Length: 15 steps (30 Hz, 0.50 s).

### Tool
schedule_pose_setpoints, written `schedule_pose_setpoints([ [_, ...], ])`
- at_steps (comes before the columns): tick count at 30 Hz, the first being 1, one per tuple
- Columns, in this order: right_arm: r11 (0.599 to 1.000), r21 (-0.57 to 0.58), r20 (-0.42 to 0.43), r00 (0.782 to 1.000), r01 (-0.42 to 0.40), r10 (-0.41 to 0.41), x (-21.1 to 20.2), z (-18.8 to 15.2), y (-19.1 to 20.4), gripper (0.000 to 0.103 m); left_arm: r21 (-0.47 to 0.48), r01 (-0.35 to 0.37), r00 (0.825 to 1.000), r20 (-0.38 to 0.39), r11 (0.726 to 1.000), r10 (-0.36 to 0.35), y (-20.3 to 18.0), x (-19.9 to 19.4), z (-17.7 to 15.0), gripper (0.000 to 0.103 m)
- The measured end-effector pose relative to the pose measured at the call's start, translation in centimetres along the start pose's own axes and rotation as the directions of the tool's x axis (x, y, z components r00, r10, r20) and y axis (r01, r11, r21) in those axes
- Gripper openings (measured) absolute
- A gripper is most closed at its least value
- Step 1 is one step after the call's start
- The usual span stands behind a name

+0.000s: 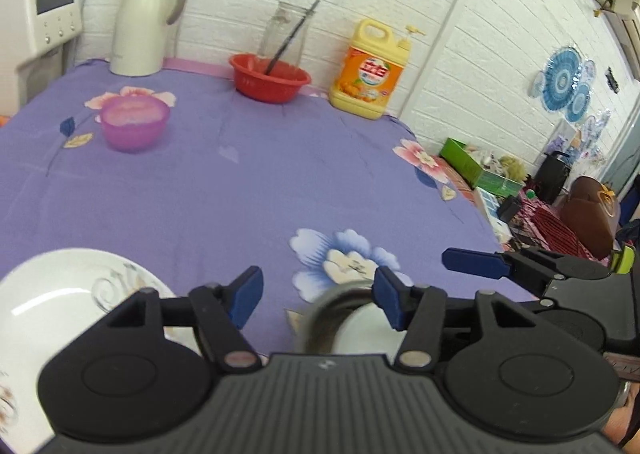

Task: Organize plates and bowls
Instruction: 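Open both grippers to release the white bowl, then move both grippers to the pink plastic bowl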

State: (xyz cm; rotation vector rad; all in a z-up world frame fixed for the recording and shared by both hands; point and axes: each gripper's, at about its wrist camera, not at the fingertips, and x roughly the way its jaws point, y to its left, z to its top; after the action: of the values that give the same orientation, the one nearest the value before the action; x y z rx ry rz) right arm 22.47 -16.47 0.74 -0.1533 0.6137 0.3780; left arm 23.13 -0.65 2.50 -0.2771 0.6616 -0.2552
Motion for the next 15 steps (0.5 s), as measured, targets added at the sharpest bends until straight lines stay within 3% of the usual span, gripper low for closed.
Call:
schedule_pose_setpoints([
  [10, 0.993, -0.04, -0.006, 0.994, -0.111, 0.111, 5.4, 6.5, 3.3, 0.103, -0.129, -0.166, 0.985, 0.023, 0.978, 0.171, 11.9, -0.3, 5.1, 0.057],
  [15, 0.985, -0.006, -0.013, 0.985, -0.173, 0.173, 10.1, 10.5, 4.6, 0.103, -0.192, -0.197, 0.978, 0.025, 0.961, 0.206, 17.5, 1.6, 9.0, 0.058],
])
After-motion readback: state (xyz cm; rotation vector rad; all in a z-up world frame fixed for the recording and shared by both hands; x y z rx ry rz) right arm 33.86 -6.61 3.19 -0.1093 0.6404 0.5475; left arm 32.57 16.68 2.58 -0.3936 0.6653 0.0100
